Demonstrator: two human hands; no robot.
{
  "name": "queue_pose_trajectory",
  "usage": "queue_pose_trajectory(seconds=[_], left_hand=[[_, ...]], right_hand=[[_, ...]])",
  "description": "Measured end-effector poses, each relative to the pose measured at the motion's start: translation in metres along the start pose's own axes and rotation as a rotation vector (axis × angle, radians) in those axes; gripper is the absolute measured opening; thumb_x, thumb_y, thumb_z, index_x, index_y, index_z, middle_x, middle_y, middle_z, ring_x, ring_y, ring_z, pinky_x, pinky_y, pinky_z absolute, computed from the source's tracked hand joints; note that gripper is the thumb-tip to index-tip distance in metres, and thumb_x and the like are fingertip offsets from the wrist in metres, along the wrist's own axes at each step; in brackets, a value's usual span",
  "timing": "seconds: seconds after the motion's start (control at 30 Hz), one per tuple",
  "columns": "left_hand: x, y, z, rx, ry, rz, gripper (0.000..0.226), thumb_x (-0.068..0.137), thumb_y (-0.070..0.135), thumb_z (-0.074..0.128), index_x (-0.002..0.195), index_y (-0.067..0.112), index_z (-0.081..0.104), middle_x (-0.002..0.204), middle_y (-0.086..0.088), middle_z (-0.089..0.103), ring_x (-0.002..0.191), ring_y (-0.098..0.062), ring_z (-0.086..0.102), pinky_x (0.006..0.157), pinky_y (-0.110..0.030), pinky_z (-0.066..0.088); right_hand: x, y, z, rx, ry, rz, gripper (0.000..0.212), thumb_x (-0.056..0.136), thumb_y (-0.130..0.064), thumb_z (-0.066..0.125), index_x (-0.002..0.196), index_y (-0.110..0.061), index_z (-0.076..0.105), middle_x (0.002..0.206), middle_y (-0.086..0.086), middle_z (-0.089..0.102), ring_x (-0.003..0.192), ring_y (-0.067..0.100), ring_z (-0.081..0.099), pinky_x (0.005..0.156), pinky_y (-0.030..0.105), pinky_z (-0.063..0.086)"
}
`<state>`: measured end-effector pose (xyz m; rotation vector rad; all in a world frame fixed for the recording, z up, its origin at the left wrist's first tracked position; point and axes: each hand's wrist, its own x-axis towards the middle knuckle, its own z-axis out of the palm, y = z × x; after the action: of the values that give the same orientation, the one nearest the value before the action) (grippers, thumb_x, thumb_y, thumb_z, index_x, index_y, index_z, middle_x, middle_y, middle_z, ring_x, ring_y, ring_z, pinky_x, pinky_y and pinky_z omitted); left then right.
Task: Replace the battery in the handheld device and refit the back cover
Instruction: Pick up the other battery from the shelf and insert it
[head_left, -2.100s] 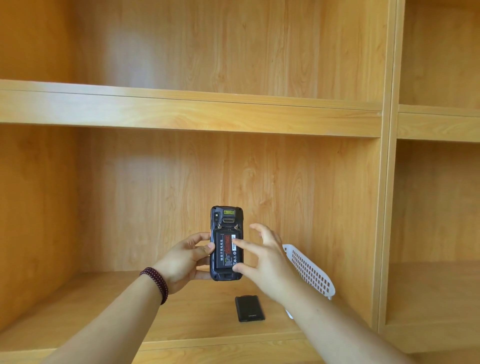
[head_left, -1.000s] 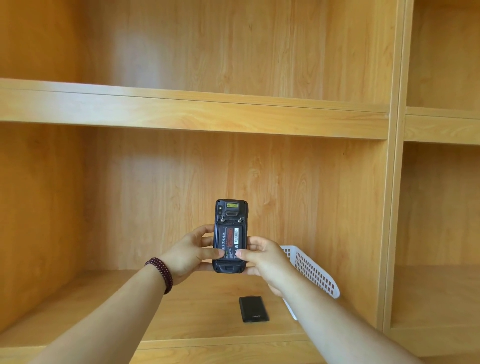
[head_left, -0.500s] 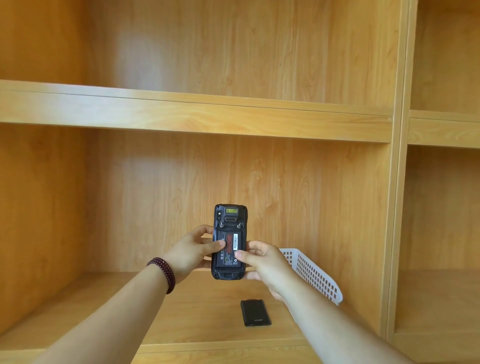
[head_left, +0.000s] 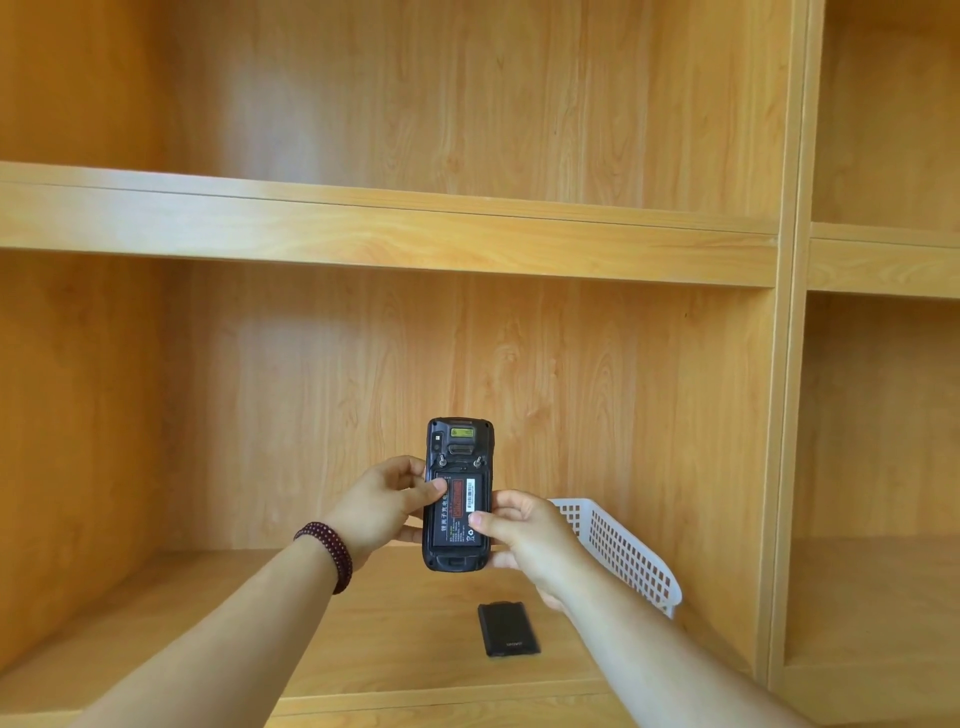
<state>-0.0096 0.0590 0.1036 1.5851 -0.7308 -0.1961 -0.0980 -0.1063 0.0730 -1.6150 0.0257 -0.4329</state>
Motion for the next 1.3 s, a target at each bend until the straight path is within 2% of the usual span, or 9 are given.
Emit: queue_pose_trajectory(seconds=[0.1,0.27,0.63,0.8,0.9,1.03,1.1,1.2,1.3], left_hand=[[0.001,0.000,-0.001,0.023,-0.024,-0.023,0.032,0.091,0.017,0.067,0.112,-0.005,0.058,0.108,-0.020,0.073,0.082,-0.020,0.074,0.067,-0.033,0.061],[0.005,0.014,-0.010,-0.032,0.002,0.004,0.028,0.096,0.031,0.057,0.118,0.015,0.064,0.109,-0.009,0.071,0.088,-0.021,0.069,0.074,-0.034,0.060],[0.014,0.016,-0.023,0.040,-0.056,-0.009,0.023,0.093,0.011,0.063,0.116,0.010,0.064,0.105,-0.014,0.069,0.086,-0.021,0.068,0.073,-0.040,0.062],[0.014,0.007,-0.023,0.033,-0.009,-0.009,0.021,0.094,0.010,0.061,0.115,0.009,0.065,0.115,-0.022,0.068,0.088,-0.023,0.068,0.068,-0.037,0.062],[0.014,0.000,-0.030,0.031,0.034,-0.003,0.020,0.095,0.009,0.060,0.115,0.008,0.065,0.118,-0.024,0.067,0.086,-0.022,0.069,0.067,-0.037,0.063],[0.015,-0.008,-0.046,0.056,0.074,0.000,0.019,0.096,0.009,0.058,0.114,0.011,0.065,0.117,-0.025,0.067,0.088,-0.022,0.069,0.066,-0.036,0.063],[0.015,-0.012,-0.053,0.059,0.083,-0.007,0.019,0.096,0.009,0.058,0.113,0.012,0.066,0.117,-0.024,0.068,0.089,-0.023,0.069,0.067,-0.036,0.063],[0.013,-0.018,-0.060,0.063,0.093,-0.017,0.020,0.096,0.009,0.058,0.115,0.011,0.065,0.118,-0.024,0.067,0.090,-0.023,0.069,0.067,-0.037,0.063],[0.014,-0.021,-0.067,0.064,0.107,-0.026,0.023,0.096,0.007,0.058,0.117,0.010,0.063,0.120,-0.025,0.066,0.089,-0.023,0.068,0.063,-0.034,0.062]], right_hand=[[-0.001,0.002,-0.001,-0.003,-0.005,0.008,0.018,0.090,-0.007,0.065,0.108,-0.005,0.065,0.104,0.011,0.073,0.094,0.022,0.072,0.077,0.040,0.061],[-0.004,0.004,-0.002,0.003,-0.031,0.026,0.018,0.090,-0.005,0.064,0.108,-0.004,0.065,0.104,0.011,0.073,0.094,0.021,0.072,0.075,0.038,0.061],[-0.004,0.017,0.000,-0.065,-0.001,0.057,0.018,0.089,-0.011,0.067,0.107,-0.009,0.065,0.106,0.008,0.073,0.099,0.021,0.071,0.089,0.052,0.055],[0.001,0.021,0.003,-0.033,-0.046,0.107,0.024,0.087,-0.013,0.070,0.109,-0.007,0.064,0.110,0.010,0.072,0.102,0.022,0.069,0.089,0.049,0.056],[0.011,0.023,-0.002,-0.050,-0.082,0.175,0.036,0.086,-0.028,0.071,0.116,-0.010,0.064,0.113,0.007,0.071,0.103,0.022,0.069,0.092,0.044,0.056],[0.034,0.025,-0.014,-0.517,0.106,0.231,0.035,0.095,-0.033,0.058,0.124,-0.014,0.059,0.103,0.001,0.067,0.083,0.014,0.066,0.092,0.037,0.055],[0.042,0.030,-0.012,-0.913,-0.005,0.317,0.036,0.095,-0.034,0.057,0.125,-0.015,0.059,0.100,0.003,0.067,0.078,0.016,0.064,0.089,0.035,0.055],[0.054,0.041,-0.004,-1.287,-0.239,0.480,0.054,0.089,-0.035,0.066,0.135,-0.011,0.052,0.127,0.009,0.062,0.103,0.024,0.065,0.096,0.037,0.051],[0.068,0.040,-0.008,-1.309,-0.410,0.571,0.071,0.083,-0.028,0.073,0.145,-0.017,0.040,0.149,0.010,0.043,0.129,0.032,0.049,0.107,0.043,0.043]])
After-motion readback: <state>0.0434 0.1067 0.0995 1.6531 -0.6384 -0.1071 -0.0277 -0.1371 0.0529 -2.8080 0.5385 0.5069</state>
